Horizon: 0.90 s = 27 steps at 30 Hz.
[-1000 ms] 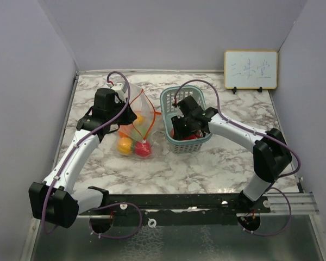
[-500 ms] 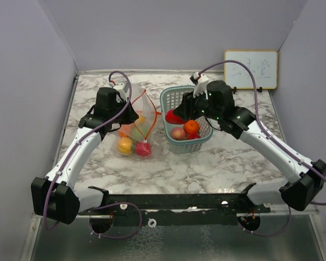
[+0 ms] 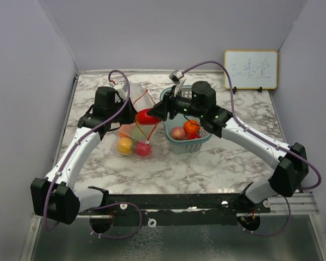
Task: Place the food in the zip-top bag and seal the zipper
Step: Place the fake fruit in the zipper food storage bag.
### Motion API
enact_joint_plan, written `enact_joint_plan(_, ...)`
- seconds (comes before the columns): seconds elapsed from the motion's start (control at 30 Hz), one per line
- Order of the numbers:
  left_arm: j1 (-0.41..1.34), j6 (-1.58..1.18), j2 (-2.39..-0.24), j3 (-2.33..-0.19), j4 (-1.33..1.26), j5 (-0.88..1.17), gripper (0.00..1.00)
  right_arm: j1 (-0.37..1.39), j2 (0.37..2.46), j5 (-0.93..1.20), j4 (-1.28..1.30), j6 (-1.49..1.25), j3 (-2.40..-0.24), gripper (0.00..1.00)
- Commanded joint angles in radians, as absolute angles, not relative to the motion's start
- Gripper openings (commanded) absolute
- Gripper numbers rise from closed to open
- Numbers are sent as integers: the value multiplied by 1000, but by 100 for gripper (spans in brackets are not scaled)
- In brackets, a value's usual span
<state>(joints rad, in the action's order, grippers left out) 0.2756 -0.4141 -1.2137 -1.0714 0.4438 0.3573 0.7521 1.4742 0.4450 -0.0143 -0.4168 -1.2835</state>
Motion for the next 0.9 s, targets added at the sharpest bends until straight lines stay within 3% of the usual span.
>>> enact_joint_plan(0.0, 270, -442, -1155, -1115, 452, 473, 0, 765, 1540, 255, -101, -390, -1320, 1)
enact_joint_plan(0.17, 272, -431, -1098, -1106, 518, 513, 0, 776, 1544, 37, -75, -309, -1324, 1)
enact_joint_plan(0.47, 271, -512, -1084, -1069, 432, 612, 0, 823, 1577, -66, -66, -285, -1338, 2)
enact_joint_plan(0.53, 270, -534, -1097, -1069, 393, 627, 0, 849, 1590, -69, -56, -272, -1358, 15)
enact_joint_plan(0.6, 271, -550, -1117, -1068, 368, 629, 0, 864, 1595, -52, -50, -263, -1371, 41)
enact_joint_plan(0.67, 270, -567, -1132, -1061, 337, 651, 0, 867, 1597, -49, -16, -262, -1385, 59)
enact_joint_plan(0.77, 271, -583, -1135, -1038, 304, 660, 0, 867, 1575, -91, 48, -235, -1398, 67)
enact_joint_plan(0.87, 270, -557, -1142, -1033, 325, 619, 0, 867, 1491, -137, 58, -210, -1342, 89)
